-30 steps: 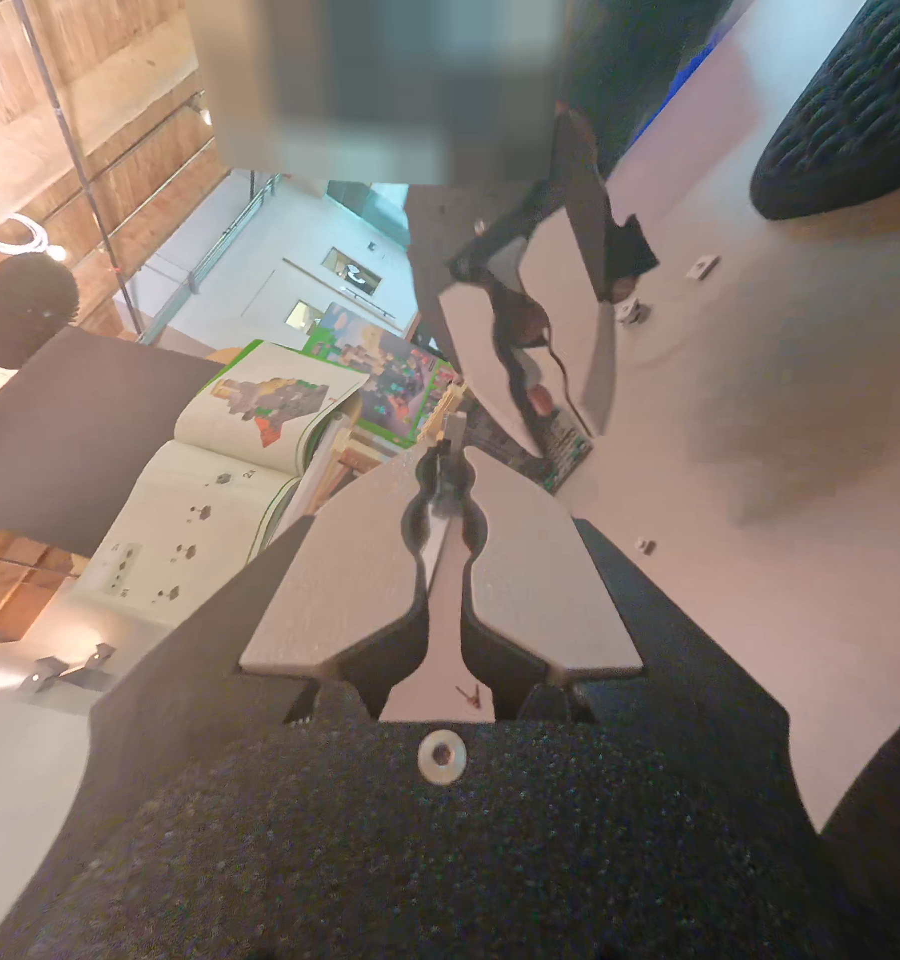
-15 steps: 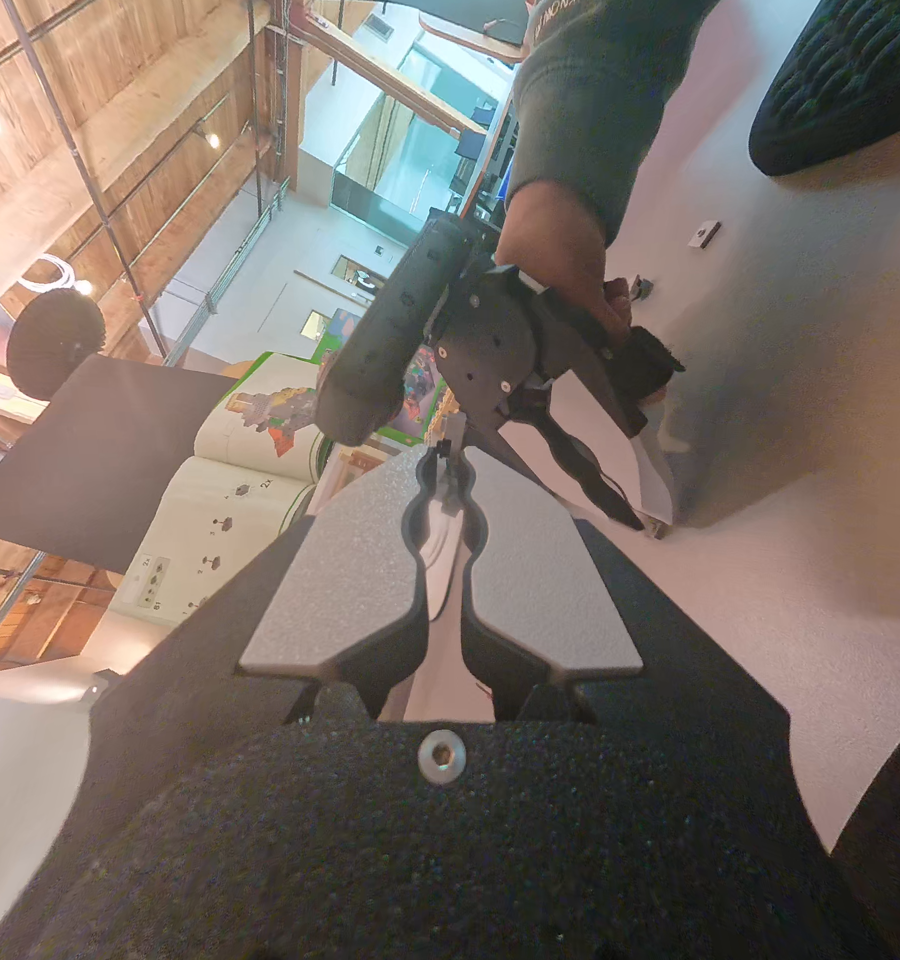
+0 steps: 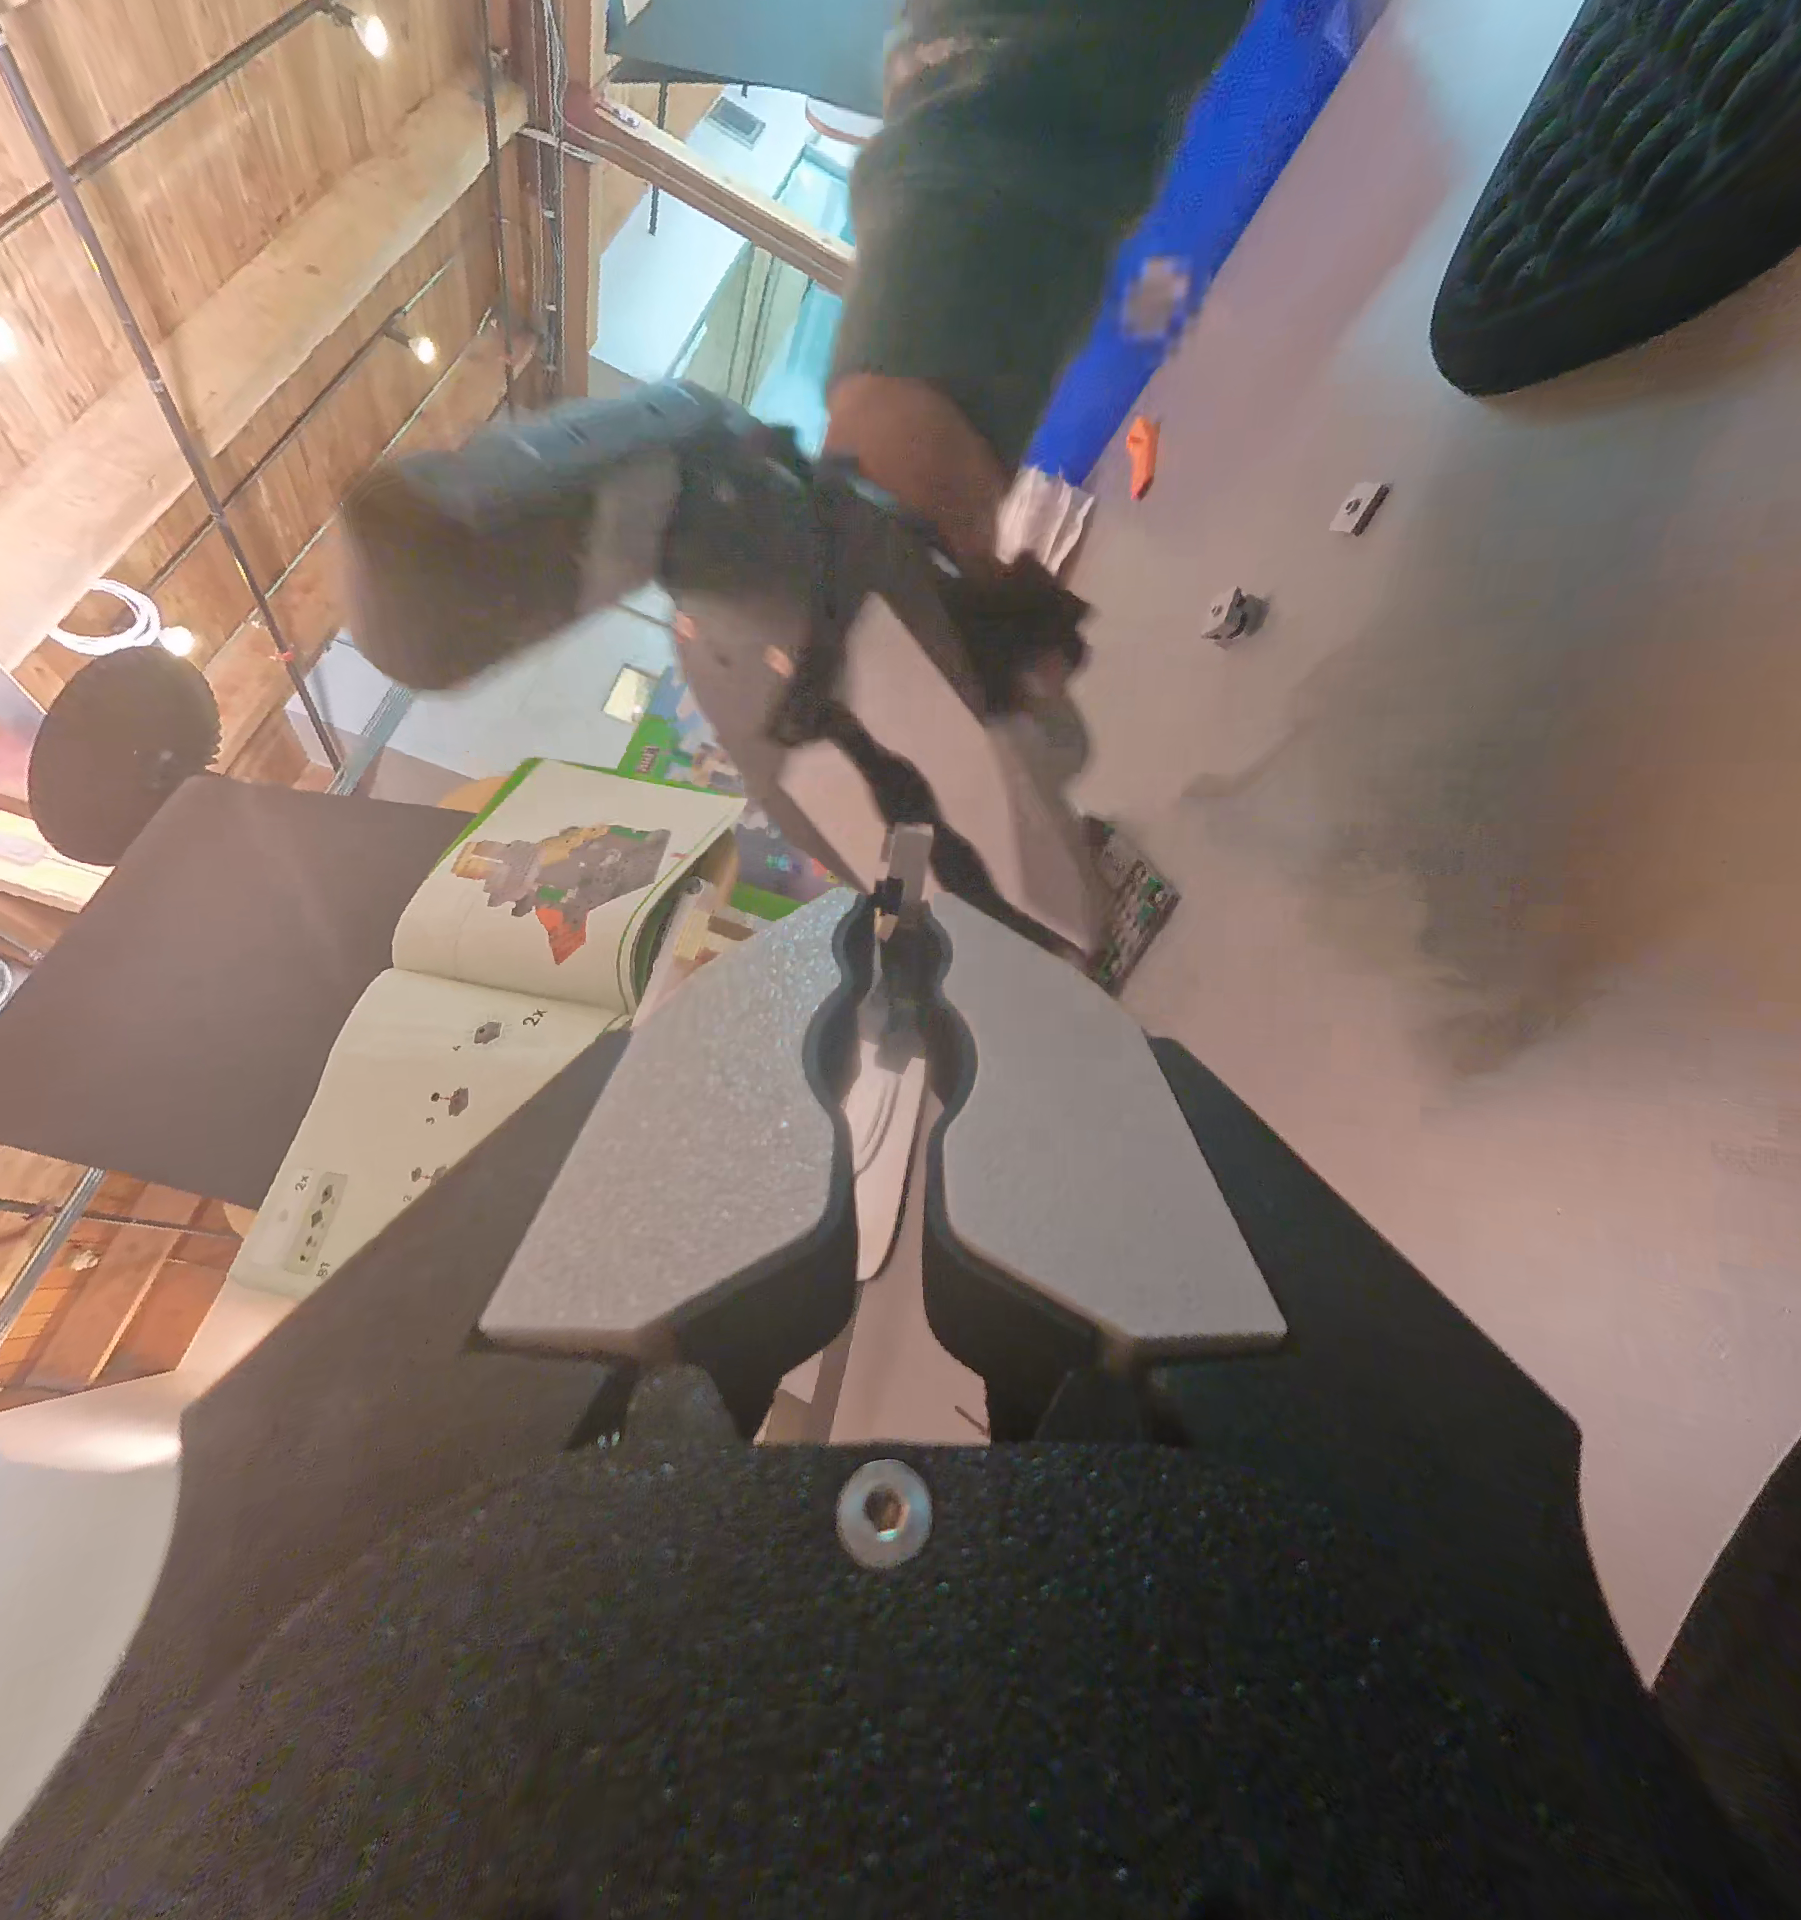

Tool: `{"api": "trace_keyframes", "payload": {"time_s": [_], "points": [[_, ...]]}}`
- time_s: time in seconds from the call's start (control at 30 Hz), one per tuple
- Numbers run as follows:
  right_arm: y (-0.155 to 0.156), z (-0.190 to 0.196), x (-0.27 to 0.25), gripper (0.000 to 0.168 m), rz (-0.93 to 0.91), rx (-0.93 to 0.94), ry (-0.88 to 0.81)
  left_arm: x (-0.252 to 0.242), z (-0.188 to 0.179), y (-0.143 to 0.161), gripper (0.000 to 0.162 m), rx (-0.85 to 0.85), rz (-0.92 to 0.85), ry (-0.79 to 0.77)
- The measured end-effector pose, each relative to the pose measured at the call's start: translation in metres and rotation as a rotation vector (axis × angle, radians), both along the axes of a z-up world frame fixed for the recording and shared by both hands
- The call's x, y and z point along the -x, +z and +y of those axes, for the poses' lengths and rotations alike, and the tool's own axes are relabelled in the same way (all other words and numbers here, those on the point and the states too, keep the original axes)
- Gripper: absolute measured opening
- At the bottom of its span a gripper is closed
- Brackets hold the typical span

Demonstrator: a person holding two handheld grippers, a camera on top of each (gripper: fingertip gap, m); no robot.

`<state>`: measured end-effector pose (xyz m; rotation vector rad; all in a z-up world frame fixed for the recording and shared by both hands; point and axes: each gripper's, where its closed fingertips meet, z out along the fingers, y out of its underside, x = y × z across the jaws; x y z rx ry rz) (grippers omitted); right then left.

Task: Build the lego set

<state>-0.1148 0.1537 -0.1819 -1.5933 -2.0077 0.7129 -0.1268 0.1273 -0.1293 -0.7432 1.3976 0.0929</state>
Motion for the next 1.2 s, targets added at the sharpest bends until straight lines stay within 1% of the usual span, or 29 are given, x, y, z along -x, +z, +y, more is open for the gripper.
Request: {"api": "trace_keyframes", "payload": {"time_s": [0.1,0.13,0.2,0.3,0.4,0.9,1.2], "points": [[0.047,-0.012,-0.005,0.007,0.060,0.001,0.128,-0.004,-0.003,-0.001,0.007,-0.018,0.011,-0.011],[0.057,-0.017,-0.005,0.007,0.055,0.010,0.161,-0.005,-0.005,-0.001,0.007,-0.027,0.016,-0.015],[0.066,-0.025,-0.004,0.007,0.012,0.015,0.217,-0.009,-0.009,-0.002,0.007,-0.038,0.022,-0.025],[0.064,-0.036,-0.002,0.007,-0.071,0.026,0.280,-0.012,-0.012,-0.001,0.007,-0.053,0.027,-0.029],[0.062,-0.043,0.001,0.007,-0.108,0.036,0.313,-0.013,-0.015,0.001,0.007,-0.067,0.025,-0.034],[0.063,-0.057,0.001,0.007,-0.261,0.023,0.374,-0.019,-0.025,0.009,0.007,-0.136,0.024,-0.048],[0.066,-0.064,-0.002,0.008,-0.310,0.020,0.394,-0.022,-0.030,0.012,0.007,-0.167,0.014,-0.054]]}}
